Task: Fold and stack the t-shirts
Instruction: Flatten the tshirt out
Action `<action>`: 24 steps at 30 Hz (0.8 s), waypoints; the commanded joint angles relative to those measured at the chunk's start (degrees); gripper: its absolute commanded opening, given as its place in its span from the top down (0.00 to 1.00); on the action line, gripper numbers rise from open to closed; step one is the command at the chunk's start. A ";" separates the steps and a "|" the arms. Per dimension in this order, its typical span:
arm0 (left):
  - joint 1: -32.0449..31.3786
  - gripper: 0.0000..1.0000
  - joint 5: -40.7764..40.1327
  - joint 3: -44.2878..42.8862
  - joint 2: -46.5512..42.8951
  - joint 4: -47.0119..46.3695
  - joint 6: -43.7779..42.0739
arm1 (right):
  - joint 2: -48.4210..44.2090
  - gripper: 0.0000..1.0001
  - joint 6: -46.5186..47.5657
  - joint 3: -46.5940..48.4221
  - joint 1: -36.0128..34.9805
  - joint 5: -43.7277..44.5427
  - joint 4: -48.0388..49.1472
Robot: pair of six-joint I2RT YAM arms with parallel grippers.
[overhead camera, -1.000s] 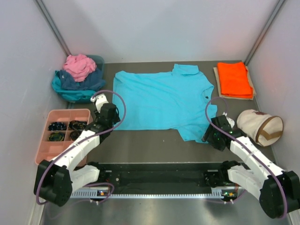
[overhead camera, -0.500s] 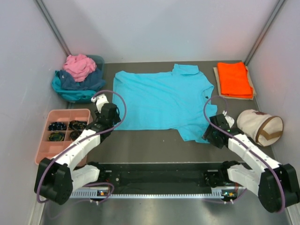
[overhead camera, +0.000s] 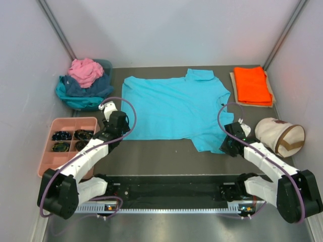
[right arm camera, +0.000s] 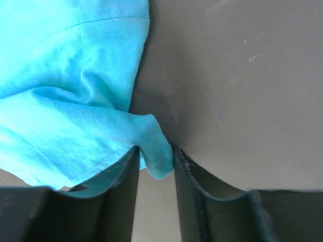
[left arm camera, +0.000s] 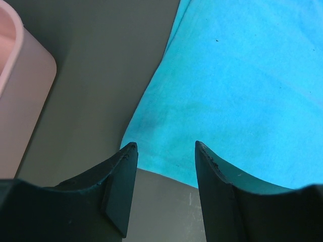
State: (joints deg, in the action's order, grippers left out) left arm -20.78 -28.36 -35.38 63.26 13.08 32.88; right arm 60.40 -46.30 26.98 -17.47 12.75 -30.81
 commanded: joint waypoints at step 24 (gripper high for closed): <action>0.21 0.48 -4.33 1.27 5.99 6.87 10.00 | 0.95 1.00 2.62 0.53 -0.46 -2.03 3.91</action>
State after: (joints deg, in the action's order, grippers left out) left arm -20.73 -30.81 -34.44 67.79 18.55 40.01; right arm 61.34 -44.58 26.98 -17.47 11.57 -28.77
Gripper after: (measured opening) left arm 0.523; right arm 0.011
